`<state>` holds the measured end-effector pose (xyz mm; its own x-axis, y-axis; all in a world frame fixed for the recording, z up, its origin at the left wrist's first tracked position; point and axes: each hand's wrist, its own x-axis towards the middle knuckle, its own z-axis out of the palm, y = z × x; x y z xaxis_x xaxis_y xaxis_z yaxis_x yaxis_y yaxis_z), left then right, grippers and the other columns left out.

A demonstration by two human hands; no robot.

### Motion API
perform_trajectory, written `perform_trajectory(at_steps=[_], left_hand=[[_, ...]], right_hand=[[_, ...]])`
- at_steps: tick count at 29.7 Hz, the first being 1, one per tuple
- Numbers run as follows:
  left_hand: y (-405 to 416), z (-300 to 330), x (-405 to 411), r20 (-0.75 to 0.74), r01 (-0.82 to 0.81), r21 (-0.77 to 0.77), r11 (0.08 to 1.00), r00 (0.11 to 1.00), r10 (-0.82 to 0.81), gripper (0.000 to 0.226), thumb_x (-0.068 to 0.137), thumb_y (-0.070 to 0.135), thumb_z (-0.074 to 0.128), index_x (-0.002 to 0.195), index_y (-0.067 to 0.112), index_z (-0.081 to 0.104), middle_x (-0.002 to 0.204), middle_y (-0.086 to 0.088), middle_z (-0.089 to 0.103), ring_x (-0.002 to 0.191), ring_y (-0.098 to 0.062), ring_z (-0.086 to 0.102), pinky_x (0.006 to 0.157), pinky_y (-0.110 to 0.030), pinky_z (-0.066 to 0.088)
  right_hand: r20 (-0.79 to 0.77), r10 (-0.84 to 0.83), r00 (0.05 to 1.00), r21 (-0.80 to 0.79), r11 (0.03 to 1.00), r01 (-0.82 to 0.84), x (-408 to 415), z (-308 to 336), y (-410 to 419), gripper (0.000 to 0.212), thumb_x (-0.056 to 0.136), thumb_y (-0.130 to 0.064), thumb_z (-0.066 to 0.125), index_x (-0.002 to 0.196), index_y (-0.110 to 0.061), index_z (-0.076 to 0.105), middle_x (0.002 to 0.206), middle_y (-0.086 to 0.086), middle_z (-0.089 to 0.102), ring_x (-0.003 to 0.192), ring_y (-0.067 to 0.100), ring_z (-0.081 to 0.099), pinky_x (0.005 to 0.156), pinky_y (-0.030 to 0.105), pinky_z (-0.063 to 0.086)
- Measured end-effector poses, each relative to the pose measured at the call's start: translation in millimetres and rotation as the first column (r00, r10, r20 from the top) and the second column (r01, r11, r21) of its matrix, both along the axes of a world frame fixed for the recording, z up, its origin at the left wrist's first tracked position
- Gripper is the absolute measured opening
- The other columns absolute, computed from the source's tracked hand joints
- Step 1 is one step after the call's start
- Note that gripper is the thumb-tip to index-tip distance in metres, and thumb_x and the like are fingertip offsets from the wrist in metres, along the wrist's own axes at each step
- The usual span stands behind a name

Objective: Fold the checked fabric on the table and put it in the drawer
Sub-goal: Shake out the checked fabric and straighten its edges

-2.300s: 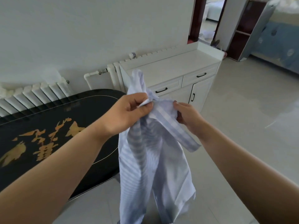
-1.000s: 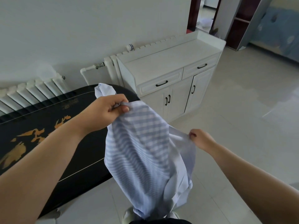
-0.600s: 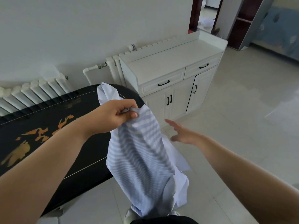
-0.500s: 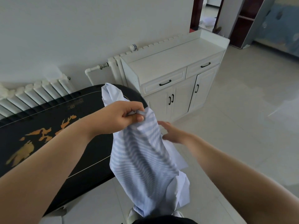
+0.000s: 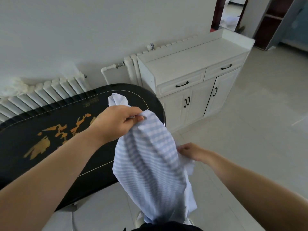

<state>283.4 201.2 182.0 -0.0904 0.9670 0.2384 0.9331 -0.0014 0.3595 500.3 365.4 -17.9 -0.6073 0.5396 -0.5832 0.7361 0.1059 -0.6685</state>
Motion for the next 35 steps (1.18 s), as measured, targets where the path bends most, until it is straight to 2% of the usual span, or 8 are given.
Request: perform_trajectory(at_steps=[4, 9, 15, 19, 23, 29, 32, 35], left_hand=[[-3.9, -13.7, 2.2, -0.120, -0.010, 0.239, 0.971, 0.992, 0.040, 0.017, 0.087, 0.006, 0.060, 0.097, 0.009, 0.073, 0.113, -0.008, 0.064, 0.099, -0.023, 0.061, 0.075, -0.041, 0.053], [-9.4, -11.0, 40.5, 0.147, 0.209, 0.217, 0.953, 0.959, -0.244, 0.023, 0.084, -0.004, 0.058, 0.095, 0.013, 0.070, 0.087, 0.006, 0.063, 0.082, -0.010, 0.059, 0.074, -0.027, 0.050], [8.6, -10.8, 71.1, 0.083, 0.190, 0.167, 0.967, 0.975, -0.206, 0.005, 0.083, 0.016, 0.068, 0.084, 0.013, 0.072, 0.082, 0.003, 0.065, 0.083, -0.013, 0.054, 0.079, -0.033, 0.046], [21.3, -18.2, 75.2, -0.093, 0.098, 0.139, 0.985, 0.992, -0.085, 0.013, 0.082, 0.020, 0.072, 0.082, 0.007, 0.067, 0.121, -0.010, 0.057, 0.115, -0.033, 0.048, 0.098, -0.047, 0.039], [22.8, -20.5, 68.6, -0.118, 0.108, 0.148, 0.983, 0.989, -0.091, 0.020, 0.087, 0.029, 0.062, 0.087, 0.008, 0.062, 0.104, -0.005, 0.066, 0.097, -0.027, 0.061, 0.106, -0.042, 0.032], [14.7, -12.0, 44.2, 0.523, -0.143, -0.050, 0.989, 0.840, 0.147, 0.010, 0.082, 0.032, 0.070, 0.077, 0.025, 0.068, 0.091, 0.010, 0.071, 0.089, -0.008, 0.064, 0.087, -0.032, 0.050], [5.1, -2.7, 27.6, 0.244, -0.345, 0.358, 0.868, 0.932, 0.270, 0.039, 0.076, 0.054, 0.064, 0.091, 0.019, 0.059, 0.092, 0.007, 0.062, 0.085, -0.011, 0.054, 0.080, -0.023, 0.045], [14.9, -0.7, 50.7, -0.125, 0.040, 0.060, 0.997, 0.992, -0.032, 0.074, 0.060, 0.073, 0.064, 0.114, 0.023, 0.055, 0.110, 0.006, 0.061, 0.112, -0.013, 0.047, 0.097, -0.019, 0.029]], right_hand=[[-0.138, -0.410, 0.902, -0.214, 0.901, 0.377, -6.2, 30.8, 10.2, 0.037, 0.095, -0.034, 0.053, 0.070, -0.012, 0.069, 0.060, -0.001, 0.070, 0.060, 0.015, 0.064, 0.057, 0.024, 0.047], [-0.201, -0.643, 0.739, -0.427, 0.736, 0.525, -6.0, 69.1, 33.5, 0.030, 0.096, -0.028, 0.053, 0.094, -0.001, 0.065, 0.086, 0.012, 0.070, 0.080, 0.025, 0.066, 0.076, 0.035, 0.055], [-0.433, -0.349, 0.831, -0.399, 0.901, 0.170, -23.9, 126.6, 10.9, 0.026, 0.096, -0.016, 0.050, 0.078, -0.007, 0.067, 0.068, 0.004, 0.072, 0.064, 0.016, 0.068, 0.060, 0.026, 0.053], [-0.482, -0.025, 0.876, -0.224, 0.970, -0.096, -27.3, 164.8, -10.9, 0.049, 0.098, -0.025, 0.044, 0.056, -0.023, 0.069, 0.054, -0.009, 0.061, 0.049, 0.005, 0.055, 0.048, 0.019, 0.041], [-0.595, 0.135, 0.792, -0.221, 0.920, -0.323, -8.7, 181.4, -18.9, 0.029, 0.095, -0.041, 0.047, 0.085, -0.035, 0.074, 0.080, -0.016, 0.071, 0.077, -0.002, 0.066, 0.066, 0.009, 0.048], [-0.404, 0.309, 0.861, 0.344, 0.923, -0.170, -1.6, 170.5, -20.1, 0.025, 0.078, -0.018, 0.078, 0.089, -0.027, 0.057, 0.076, -0.011, 0.060, 0.065, 0.001, 0.054, 0.060, 0.014, 0.042], [-0.390, 0.275, 0.878, 0.367, 0.922, -0.126, 1.4, 171.8, -22.9, 0.035, 0.075, -0.022, 0.079, 0.094, -0.031, 0.050, 0.088, -0.001, 0.065, 0.068, 0.006, 0.055, 0.058, 0.011, 0.040], [-0.415, 0.327, 0.849, 0.430, 0.893, -0.133, -2.7, 170.6, -30.6, 0.036, 0.073, -0.020, 0.077, 0.084, -0.035, 0.047, 0.082, -0.004, 0.068, 0.061, -0.001, 0.054, 0.056, 0.012, 0.040]])
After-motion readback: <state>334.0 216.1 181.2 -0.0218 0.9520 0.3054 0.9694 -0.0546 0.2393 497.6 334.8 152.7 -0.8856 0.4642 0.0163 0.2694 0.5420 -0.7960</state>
